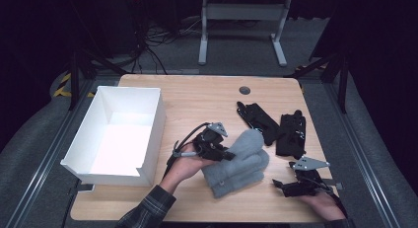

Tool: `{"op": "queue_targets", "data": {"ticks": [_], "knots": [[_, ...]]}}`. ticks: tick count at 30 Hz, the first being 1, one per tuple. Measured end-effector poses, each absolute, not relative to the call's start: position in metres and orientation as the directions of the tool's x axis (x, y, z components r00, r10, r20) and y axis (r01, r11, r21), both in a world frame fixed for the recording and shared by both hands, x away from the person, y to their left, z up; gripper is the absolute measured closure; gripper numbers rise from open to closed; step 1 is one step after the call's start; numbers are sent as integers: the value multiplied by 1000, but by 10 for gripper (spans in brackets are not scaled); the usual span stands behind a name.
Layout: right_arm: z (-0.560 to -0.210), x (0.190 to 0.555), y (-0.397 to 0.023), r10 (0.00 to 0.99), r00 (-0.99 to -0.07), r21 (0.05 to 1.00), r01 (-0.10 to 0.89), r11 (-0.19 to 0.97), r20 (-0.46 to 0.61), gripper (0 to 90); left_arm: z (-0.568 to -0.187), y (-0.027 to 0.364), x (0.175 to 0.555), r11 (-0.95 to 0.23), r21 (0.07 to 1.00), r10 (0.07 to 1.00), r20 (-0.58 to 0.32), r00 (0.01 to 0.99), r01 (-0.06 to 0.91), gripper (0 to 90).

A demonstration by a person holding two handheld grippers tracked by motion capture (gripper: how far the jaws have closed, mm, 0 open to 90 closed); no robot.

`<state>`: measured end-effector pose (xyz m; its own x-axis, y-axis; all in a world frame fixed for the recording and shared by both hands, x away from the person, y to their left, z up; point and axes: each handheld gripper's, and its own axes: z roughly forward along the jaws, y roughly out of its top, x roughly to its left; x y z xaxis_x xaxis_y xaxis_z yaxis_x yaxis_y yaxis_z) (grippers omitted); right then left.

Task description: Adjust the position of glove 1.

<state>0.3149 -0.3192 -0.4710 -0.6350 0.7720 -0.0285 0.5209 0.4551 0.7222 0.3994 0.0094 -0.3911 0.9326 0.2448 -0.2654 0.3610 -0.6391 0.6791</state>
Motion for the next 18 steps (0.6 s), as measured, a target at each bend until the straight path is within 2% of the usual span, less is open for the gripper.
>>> {"op": "queue_targets", "data": {"ticks": [8, 18], "knots": [[-471, 315, -319, 772, -635, 722, 521, 455, -29, 69, -402, -8, 395, -670, 659, 193, -289, 938, 341, 797], [-471, 315, -319, 771, -636, 722, 521, 456, -28, 69, -421, -20, 395, -705, 626, 205, -271, 940, 334, 786]]}}
